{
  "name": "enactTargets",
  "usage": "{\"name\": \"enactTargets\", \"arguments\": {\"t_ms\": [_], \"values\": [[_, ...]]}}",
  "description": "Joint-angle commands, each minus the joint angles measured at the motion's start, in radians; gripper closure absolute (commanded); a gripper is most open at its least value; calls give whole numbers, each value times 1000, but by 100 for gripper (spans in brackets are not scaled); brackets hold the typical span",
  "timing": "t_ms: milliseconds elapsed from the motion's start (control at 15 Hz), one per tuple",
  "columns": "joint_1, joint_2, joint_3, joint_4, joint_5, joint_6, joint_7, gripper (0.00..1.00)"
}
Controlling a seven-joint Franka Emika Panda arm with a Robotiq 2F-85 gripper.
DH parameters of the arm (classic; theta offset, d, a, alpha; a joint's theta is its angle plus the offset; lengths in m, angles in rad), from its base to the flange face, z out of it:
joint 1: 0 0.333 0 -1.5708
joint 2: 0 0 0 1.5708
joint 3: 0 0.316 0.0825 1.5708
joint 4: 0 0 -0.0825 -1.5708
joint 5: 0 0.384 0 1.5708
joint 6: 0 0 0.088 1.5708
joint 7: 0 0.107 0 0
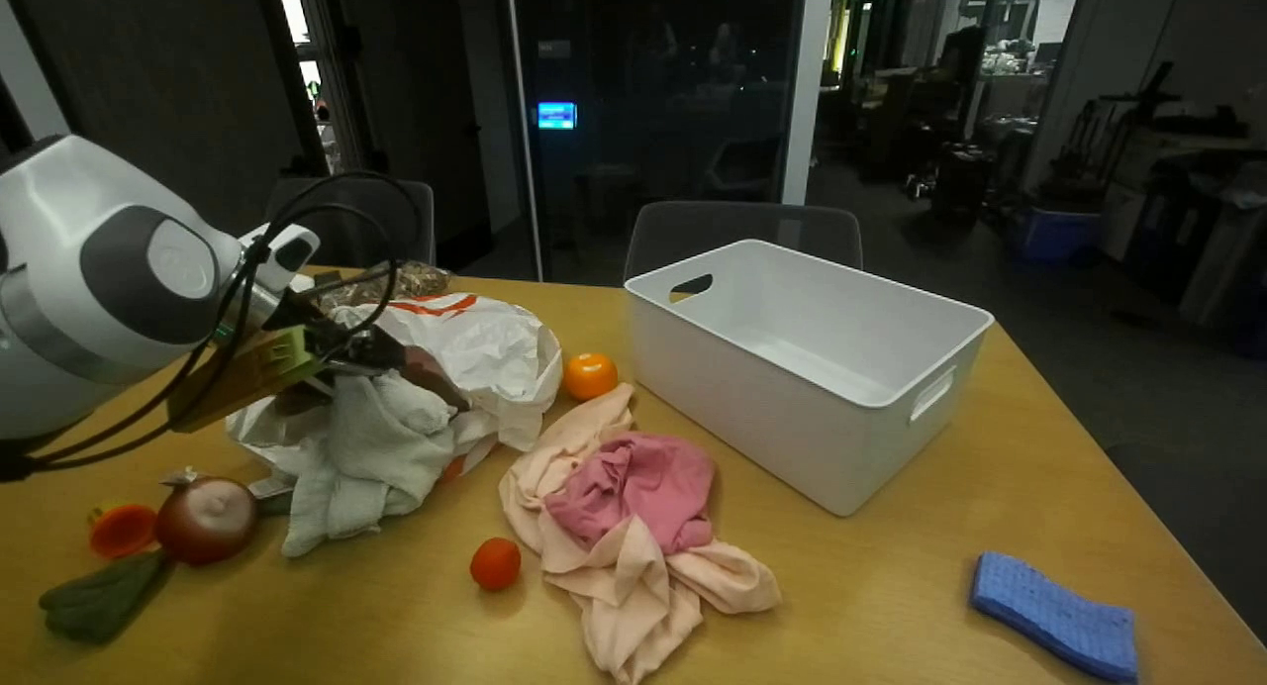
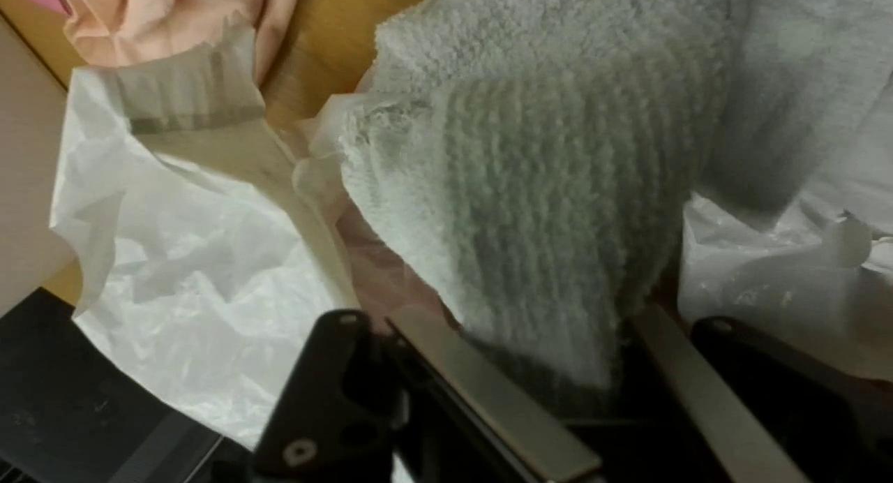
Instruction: Put the brown plush toy and towel in the plastic
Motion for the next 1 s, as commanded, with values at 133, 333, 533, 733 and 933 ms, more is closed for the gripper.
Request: {"name": "enactTargets", "arguments": {"t_ms": [133,333,533,733,933], "values": [[-115,145,114,158,-132,-78,32,100],[-147,236,212,237,-201,-170,108,100],[-187,331,277,313,-357,-261,214,100],[-188,384,291,364,-556,-336,323,100],[-169,461,275,401,-740,-400,411,100]]}}
